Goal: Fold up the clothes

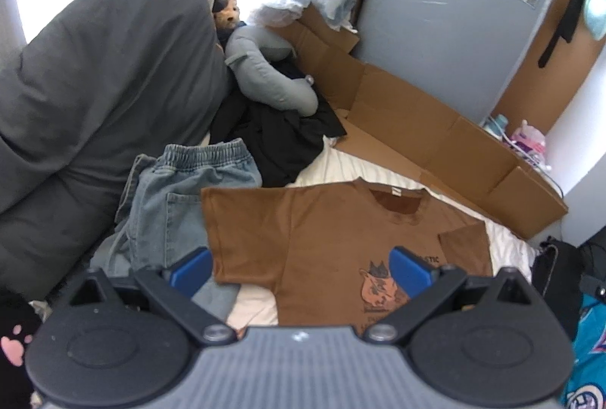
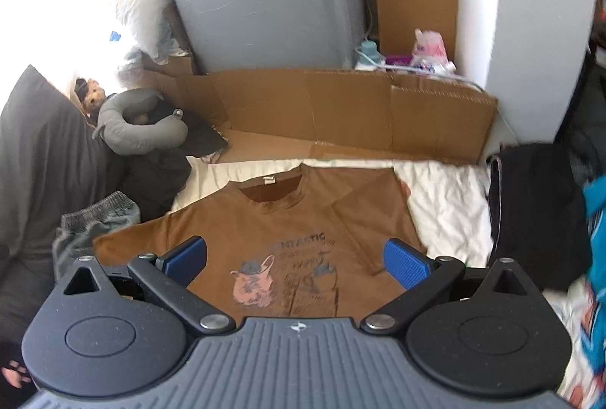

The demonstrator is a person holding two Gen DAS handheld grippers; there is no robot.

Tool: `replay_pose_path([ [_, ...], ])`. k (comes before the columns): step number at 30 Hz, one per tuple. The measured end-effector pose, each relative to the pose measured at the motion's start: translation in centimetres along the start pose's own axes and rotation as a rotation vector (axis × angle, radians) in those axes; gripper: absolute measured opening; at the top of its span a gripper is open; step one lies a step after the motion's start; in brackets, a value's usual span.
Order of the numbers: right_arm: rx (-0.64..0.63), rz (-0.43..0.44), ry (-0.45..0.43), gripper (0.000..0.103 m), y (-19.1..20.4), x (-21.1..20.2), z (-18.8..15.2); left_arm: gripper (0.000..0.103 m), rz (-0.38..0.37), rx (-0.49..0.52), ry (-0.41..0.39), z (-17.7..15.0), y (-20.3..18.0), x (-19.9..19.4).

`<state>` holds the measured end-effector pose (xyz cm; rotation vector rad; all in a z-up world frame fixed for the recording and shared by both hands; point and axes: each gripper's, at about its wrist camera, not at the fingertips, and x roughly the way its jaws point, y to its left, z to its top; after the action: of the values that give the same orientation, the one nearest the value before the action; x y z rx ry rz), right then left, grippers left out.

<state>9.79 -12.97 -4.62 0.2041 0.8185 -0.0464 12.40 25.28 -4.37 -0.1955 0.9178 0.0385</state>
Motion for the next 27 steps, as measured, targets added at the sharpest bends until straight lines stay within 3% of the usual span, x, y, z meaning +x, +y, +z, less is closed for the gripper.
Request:
replay_pose_path([
  [9, 0.001, 0.085, -0.065, 0.102, 0.6, 6.4, -4.4, 0.096, 0.009, -0.043, -0.043, -1.8, 2.6, 7.0],
  [11, 0.003, 0.107, -0.035, 0.101, 0.6, 8.8, -5.7, 0.094, 0.005, -0.053, -0.025, -2.5, 3.3, 8.9],
  [14, 0.004, 0.140, 0.024, 0.088, 0.6, 12.1, -7.6, 0.087, 0.001, -0.066, 0.003, -3.8, 4.3, 11.7],
  [19, -0.011, 0.162, 0.061, 0.086, 1.1, 16.5, -10.4, 0.080, 0.024, -0.108, 0.019, -6.5, 6.6, 15.9],
  [27, -0.019, 0.215, 0.055, 0.085, 2.6, 21.9, -13.5, 0.050, 0.059, -0.166, 0.036, -9.9, 9.8, 22.7],
])
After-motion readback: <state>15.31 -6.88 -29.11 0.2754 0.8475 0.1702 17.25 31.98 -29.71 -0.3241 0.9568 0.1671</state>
